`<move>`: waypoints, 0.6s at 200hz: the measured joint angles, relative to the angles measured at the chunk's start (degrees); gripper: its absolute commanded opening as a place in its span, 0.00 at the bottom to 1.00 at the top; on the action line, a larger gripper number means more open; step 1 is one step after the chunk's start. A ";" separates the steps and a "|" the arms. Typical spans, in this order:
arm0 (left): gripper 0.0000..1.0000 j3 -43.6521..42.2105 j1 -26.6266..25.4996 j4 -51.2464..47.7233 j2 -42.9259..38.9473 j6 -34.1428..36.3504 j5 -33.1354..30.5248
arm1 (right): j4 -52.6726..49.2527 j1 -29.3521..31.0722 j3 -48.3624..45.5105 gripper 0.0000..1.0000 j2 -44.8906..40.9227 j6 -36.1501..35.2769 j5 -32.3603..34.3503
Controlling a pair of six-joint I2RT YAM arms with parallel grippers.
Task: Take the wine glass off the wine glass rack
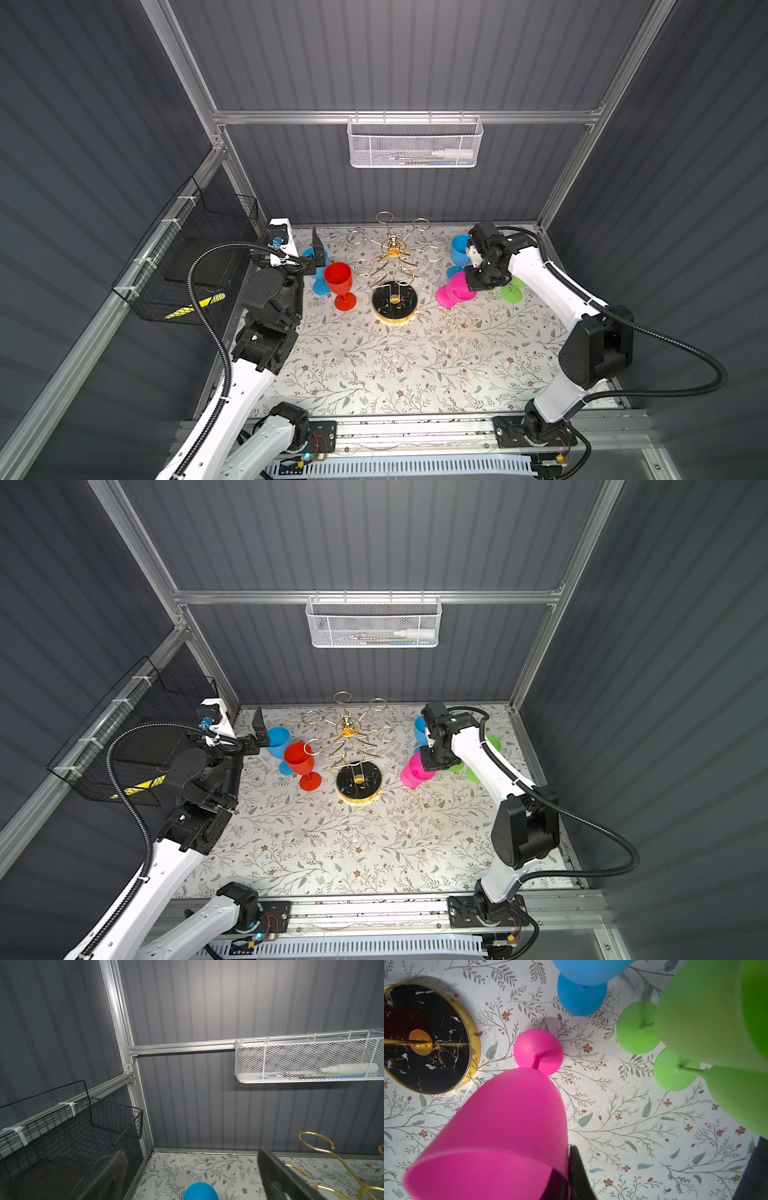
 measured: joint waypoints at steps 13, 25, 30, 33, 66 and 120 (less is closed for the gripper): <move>1.00 0.00 0.09 0.00 0.00 0.00 -0.04 | 0.57 0.02 0.00 0.22 -0.15 -0.11 -0.63; 1.00 -0.09 0.09 0.07 0.00 0.00 -0.24 | 1.14 0.02 0.00 0.31 -0.35 -0.15 -1.27; 1.00 -0.17 0.09 0.07 -0.02 0.00 -0.35 | 1.42 0.00 0.00 0.34 -0.52 0.17 -1.57; 1.00 -0.24 0.09 0.11 -0.02 0.00 -0.42 | 1.51 0.00 0.00 0.36 -0.61 -0.04 -1.62; 1.00 -1.49 0.11 0.11 -0.07 0.00 -1.07 | 3.13 -0.07 0.00 0.50 -3.67 0.13 -2.95; 1.00 -4.20 0.22 0.28 -0.94 -0.39 -1.81 | 11.02 -1.81 -8.31 0.69 -19.08 -0.02 -3.78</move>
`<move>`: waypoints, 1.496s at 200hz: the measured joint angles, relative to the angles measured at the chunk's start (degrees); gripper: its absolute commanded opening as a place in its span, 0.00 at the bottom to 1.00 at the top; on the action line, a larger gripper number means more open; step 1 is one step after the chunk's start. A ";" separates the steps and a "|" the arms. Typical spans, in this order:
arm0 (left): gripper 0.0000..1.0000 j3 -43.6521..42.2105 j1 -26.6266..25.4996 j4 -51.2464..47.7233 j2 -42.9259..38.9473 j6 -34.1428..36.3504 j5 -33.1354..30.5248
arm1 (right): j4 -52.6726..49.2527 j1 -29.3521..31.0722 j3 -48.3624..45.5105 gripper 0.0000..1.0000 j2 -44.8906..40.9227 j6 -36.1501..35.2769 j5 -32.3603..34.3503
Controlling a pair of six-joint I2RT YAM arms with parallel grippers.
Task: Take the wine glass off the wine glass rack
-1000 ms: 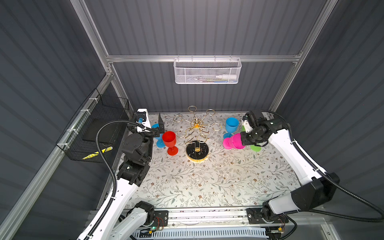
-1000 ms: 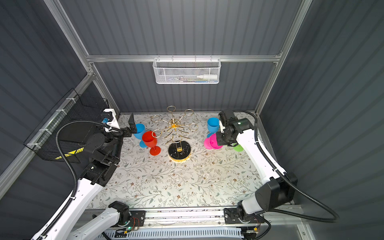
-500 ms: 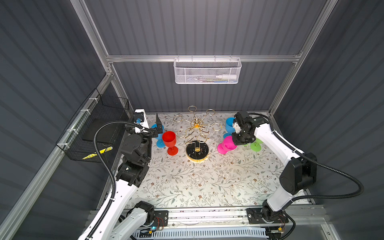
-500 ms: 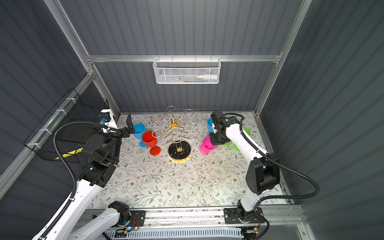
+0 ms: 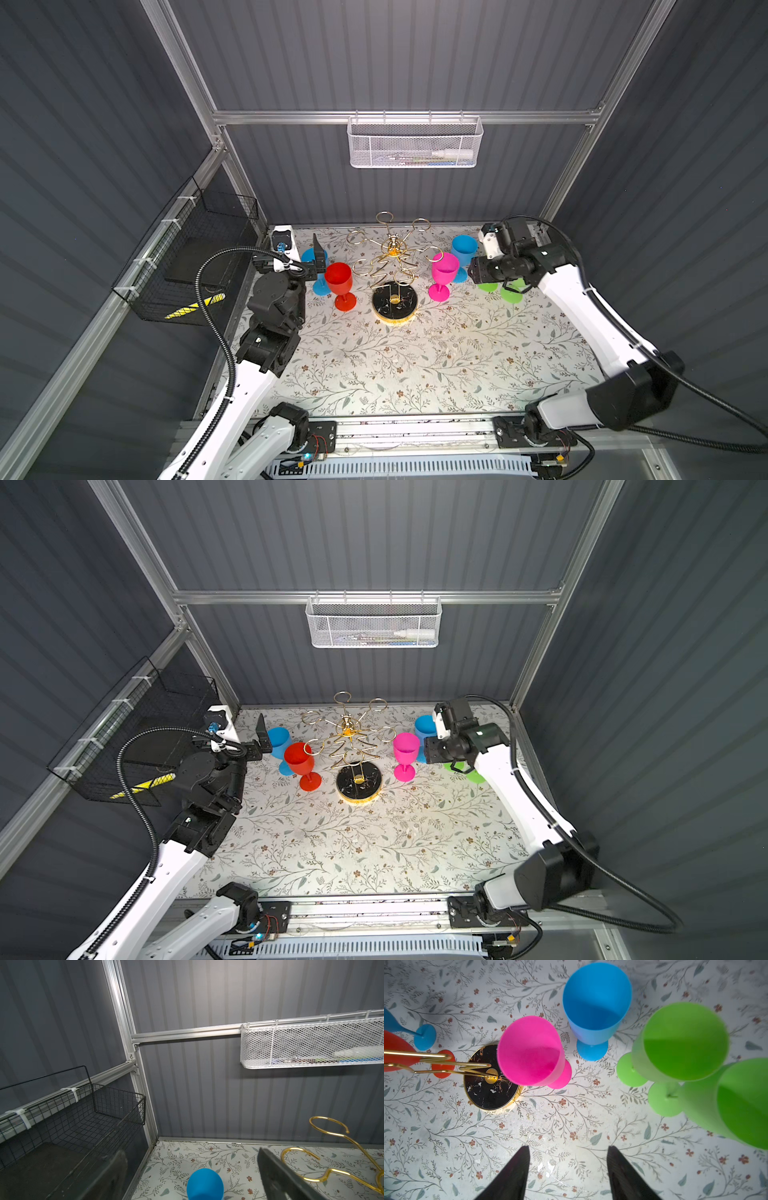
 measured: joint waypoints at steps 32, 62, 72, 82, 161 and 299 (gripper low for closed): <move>1.00 -3.41 0.15 1.38 -0.76 -1.16 -1.42 | 8.44 -2.43 -12.74 0.87 -14.27 -0.13 0.04; 0.99 -9.20 0.24 3.10 -1.11 -2.95 -2.51 | 18.51 -4.55 -27.21 0.99 -27.06 -0.52 0.81; 1.00 -12.02 0.24 4.26 -1.38 -3.34 -2.47 | 22.21 -5.22 -31.85 0.99 -30.32 -0.79 1.18; 0.99 -14.95 0.24 5.60 -1.75 -3.56 -2.49 | 26.56 -5.84 -36.83 0.99 -33.20 -1.18 1.99; 1.00 -29.38 0.24 18.78 5.18 -4.61 -7.19 | 60.48 -12.20 -63.63 0.99 -34.91 -4.04 9.31; 1.00 -39.87 2.34 59.63 42.29 -1.90 -13.03 | 120.74 -20.48 -73.11 0.99 6.03 -6.56 4.46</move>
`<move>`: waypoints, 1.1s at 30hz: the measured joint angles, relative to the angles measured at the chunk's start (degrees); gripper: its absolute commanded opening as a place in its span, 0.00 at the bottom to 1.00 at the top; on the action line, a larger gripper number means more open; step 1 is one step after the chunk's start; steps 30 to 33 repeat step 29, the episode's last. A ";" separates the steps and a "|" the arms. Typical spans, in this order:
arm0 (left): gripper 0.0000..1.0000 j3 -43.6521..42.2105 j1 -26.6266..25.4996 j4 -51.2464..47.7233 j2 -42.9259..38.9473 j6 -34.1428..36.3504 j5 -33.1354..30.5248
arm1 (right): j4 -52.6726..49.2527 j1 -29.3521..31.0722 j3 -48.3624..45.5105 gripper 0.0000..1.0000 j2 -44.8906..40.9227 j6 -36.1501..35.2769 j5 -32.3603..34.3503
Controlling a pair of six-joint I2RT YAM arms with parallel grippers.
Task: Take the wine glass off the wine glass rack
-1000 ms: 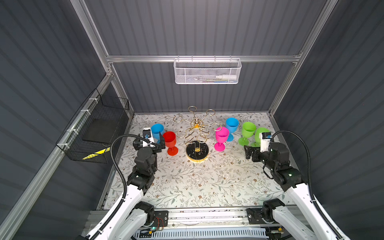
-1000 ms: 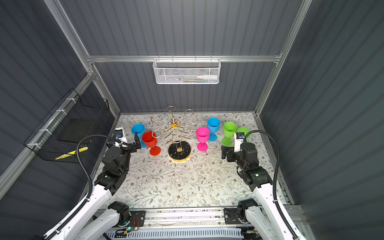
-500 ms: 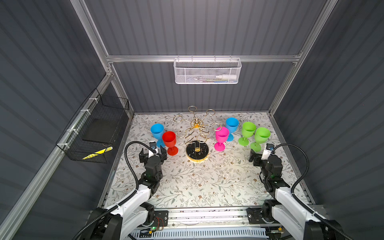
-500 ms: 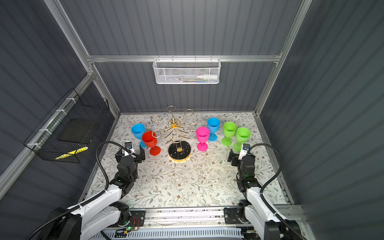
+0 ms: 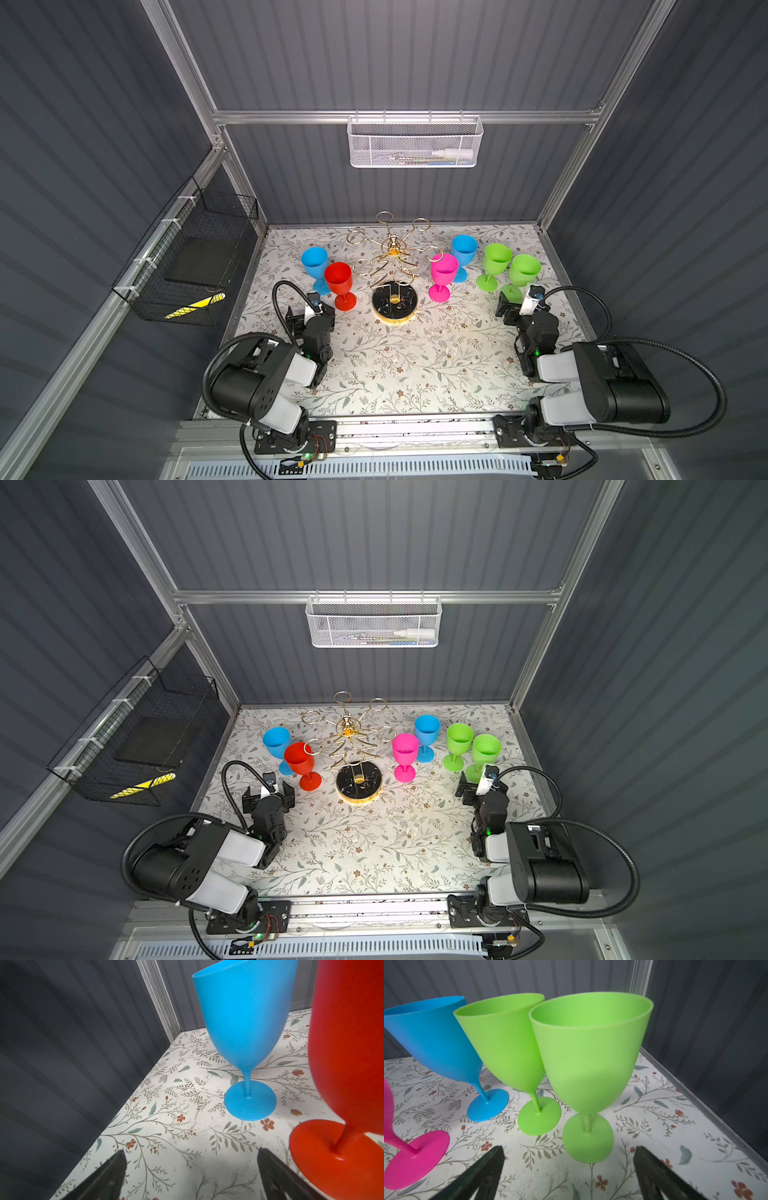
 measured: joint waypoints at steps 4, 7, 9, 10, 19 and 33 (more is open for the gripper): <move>1.00 0.26 3.30 7.43 5.18 -0.76 2.73 | 4.31 0.00 -0.50 0.99 2.12 -0.31 -0.50; 1.00 0.72 4.98 9.70 7.98 -1.22 5.11 | 6.93 0.00 -0.57 0.99 2.16 -0.39 -0.63; 1.00 1.29 5.14 9.86 8.07 -1.46 6.38 | 7.93 0.00 -0.59 0.99 2.16 -0.39 -0.59; 1.00 1.75 5.14 9.86 8.07 -1.49 6.91 | 8.37 0.00 -0.59 0.99 2.23 -0.37 -0.61; 1.00 4.72 5.79 9.38 10.23 -1.60 12.52 | 9.14 0.00 -0.59 0.99 2.40 -0.42 -0.92; 1.00 5.05 6.91 8.11 10.69 -1.64 14.58 | 7.39 0.00 0.07 0.99 2.10 -0.63 -1.33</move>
